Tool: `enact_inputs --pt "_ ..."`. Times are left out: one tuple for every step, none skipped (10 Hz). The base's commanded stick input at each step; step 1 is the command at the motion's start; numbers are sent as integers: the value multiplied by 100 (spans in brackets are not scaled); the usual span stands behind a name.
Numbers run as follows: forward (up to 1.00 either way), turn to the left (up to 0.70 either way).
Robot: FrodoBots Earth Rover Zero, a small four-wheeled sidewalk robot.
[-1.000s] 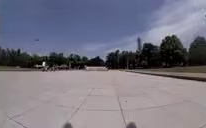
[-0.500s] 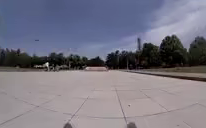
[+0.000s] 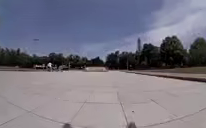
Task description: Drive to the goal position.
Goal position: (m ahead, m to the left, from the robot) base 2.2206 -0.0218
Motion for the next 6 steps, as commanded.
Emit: enact_inputs --pt "45 5" --pt "45 5" --pt "45 5" --pt "45 5" --pt "45 5" --pt "45 5"
